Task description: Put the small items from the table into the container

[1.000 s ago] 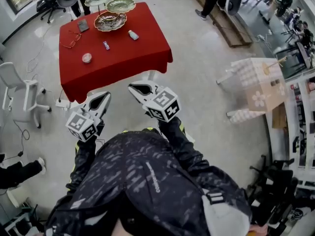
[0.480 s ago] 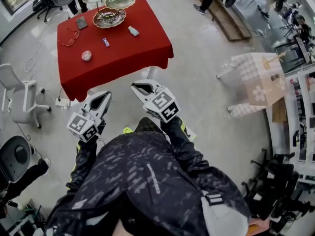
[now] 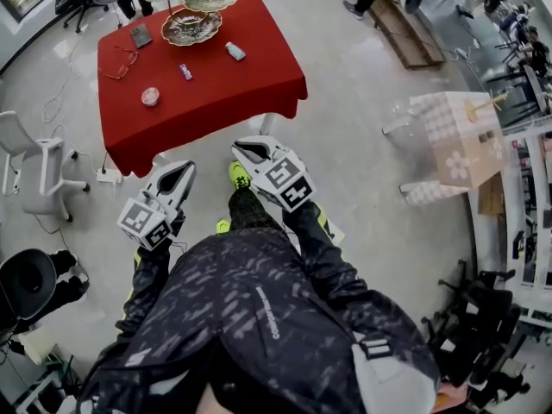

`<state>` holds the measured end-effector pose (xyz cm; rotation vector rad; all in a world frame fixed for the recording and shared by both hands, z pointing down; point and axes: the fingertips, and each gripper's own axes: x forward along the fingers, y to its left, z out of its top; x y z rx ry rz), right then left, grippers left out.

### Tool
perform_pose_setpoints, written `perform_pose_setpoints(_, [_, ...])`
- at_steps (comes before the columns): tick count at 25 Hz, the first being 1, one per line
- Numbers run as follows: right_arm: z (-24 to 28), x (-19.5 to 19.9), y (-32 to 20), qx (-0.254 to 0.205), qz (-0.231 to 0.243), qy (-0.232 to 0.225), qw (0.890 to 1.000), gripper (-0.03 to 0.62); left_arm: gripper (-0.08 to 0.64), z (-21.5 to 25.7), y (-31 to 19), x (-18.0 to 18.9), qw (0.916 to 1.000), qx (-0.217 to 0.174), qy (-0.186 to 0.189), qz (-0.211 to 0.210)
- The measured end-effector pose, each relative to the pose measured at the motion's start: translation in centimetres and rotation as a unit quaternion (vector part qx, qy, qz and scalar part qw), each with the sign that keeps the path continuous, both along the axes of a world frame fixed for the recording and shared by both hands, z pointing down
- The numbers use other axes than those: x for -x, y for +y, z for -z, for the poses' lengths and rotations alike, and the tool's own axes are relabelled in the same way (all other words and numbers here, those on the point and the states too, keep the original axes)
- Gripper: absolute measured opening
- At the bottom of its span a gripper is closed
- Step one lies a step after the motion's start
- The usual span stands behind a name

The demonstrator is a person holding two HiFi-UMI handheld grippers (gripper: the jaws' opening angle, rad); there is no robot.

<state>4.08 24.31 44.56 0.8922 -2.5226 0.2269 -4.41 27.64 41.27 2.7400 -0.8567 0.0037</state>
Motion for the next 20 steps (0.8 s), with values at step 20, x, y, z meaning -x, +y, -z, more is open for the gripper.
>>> perform_pose_setpoints(20, [-2.0, 1.0, -18.2, 0.031, 0.043, 0.009, 0.999, 0.025, 0.012, -1.2, -16.5, 0.5, 0.9983, 0.027, -0.003, 0.051])
